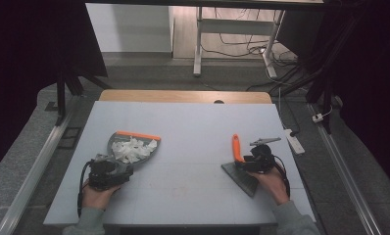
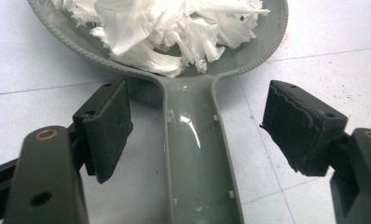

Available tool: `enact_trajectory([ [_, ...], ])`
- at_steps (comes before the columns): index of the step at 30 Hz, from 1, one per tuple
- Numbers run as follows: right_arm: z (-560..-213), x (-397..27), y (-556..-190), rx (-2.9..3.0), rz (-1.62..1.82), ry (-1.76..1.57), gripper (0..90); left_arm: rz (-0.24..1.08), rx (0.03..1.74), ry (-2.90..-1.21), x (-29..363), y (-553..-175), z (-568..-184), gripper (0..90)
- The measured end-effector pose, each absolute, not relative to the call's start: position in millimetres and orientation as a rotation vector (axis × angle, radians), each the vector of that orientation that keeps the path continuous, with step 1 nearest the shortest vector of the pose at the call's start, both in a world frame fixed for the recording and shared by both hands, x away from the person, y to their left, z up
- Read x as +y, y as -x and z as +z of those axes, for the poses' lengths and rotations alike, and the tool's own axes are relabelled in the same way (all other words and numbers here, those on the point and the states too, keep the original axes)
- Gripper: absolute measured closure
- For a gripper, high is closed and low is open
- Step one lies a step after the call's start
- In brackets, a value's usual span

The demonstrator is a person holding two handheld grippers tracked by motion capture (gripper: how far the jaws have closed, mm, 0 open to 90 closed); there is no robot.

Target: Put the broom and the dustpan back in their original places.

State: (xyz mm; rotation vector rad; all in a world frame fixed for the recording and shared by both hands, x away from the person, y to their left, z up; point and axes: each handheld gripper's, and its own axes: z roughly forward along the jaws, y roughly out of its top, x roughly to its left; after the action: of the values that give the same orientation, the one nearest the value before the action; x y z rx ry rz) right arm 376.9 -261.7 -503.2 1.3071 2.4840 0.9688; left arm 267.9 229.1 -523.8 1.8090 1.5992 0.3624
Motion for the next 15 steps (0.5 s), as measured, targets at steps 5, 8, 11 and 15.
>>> enact_trajectory([
  [5, -500, -263, -375, 2.465, 0.997, -1.296, 48.5, 0.38, 1.581, -1.822, 231, -265, -521, 24.2],
  [8, -496, -263, -372, 2.452, 1.026, -1.277, 48.5, 0.38, 1.56, -1.829, 232, -262, -519, 24.6],
  [11, -493, -265, -367, 2.441, 1.054, -1.247, 48.6, 0.385, 1.527, -1.85, 232, -257, -515, 25.5],
  [15, -490, -267, -360, 2.439, 1.073, -1.196, 48.5, 0.387, 1.47, -1.878, 232, -251, -508, 27.8],
])
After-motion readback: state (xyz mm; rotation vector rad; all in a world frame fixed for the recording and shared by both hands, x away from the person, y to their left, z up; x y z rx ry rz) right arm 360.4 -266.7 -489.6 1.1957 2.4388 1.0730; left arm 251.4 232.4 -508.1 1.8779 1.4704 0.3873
